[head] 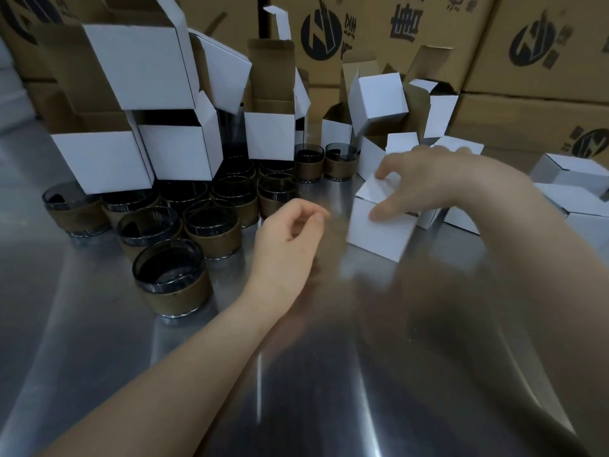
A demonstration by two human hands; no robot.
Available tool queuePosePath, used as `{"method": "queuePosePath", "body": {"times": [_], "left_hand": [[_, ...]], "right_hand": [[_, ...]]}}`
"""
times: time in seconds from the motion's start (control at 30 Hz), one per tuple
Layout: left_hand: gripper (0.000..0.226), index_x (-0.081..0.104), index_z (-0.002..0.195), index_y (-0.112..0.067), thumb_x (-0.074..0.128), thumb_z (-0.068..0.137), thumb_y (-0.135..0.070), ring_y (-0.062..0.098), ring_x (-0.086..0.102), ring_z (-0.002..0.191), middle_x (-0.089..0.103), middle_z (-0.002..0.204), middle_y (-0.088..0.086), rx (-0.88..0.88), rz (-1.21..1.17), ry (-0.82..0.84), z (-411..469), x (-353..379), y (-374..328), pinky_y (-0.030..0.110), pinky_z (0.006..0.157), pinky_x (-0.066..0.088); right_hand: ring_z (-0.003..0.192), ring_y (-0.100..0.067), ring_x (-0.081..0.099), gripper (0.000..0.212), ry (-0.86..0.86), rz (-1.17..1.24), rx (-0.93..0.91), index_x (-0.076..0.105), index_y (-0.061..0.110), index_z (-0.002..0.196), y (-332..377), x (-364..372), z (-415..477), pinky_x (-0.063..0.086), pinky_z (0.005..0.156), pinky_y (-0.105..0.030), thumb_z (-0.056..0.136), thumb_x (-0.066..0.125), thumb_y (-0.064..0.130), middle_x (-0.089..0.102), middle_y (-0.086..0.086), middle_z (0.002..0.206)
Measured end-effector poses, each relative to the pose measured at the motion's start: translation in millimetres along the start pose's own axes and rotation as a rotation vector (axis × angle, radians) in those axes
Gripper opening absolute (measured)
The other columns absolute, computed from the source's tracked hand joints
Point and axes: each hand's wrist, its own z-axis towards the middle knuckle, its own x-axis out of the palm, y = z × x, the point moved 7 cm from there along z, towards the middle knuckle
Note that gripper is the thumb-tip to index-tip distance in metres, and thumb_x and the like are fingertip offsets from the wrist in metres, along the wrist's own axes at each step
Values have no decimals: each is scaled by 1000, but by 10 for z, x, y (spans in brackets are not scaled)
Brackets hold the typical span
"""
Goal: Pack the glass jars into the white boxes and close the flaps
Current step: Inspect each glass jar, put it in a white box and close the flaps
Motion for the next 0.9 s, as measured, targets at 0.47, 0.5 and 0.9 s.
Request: {"method": "queuePosePath", "body": {"times": [0.47, 0.5, 0.9], "left_hand": [[17, 70, 90, -18, 55, 95, -11, 13, 65, 92, 71, 90, -3, -38, 38, 36, -21, 32, 8, 26, 85, 51], [17, 70, 90, -19, 55, 95, -11, 12, 65, 92, 71, 90, -4, -37, 41, 38, -19, 31, 12, 25, 86, 52], [21, 68, 83, -22, 56, 94, -10, 3, 62, 85, 70, 86, -8, -19, 82, -14, 4, 9, 45, 8, 73, 46]], "right_hand": [[103, -26, 51, 74, 95, 251, 68, 34, 28, 139, -317, 78, 114, 44, 84, -36, 78, 74, 38, 44, 3, 122], [105, -26, 50, 77, 101, 267, 60, 31, 33, 142, -312, 76, 113, 44, 85, -36, 78, 74, 34, 41, 5, 122], [134, -34, 37, 66, 39, -46, 46, 42, 18, 144, -145, 98, 112, 29, 112, -49, 83, 68, 25, 38, -14, 145]]}}
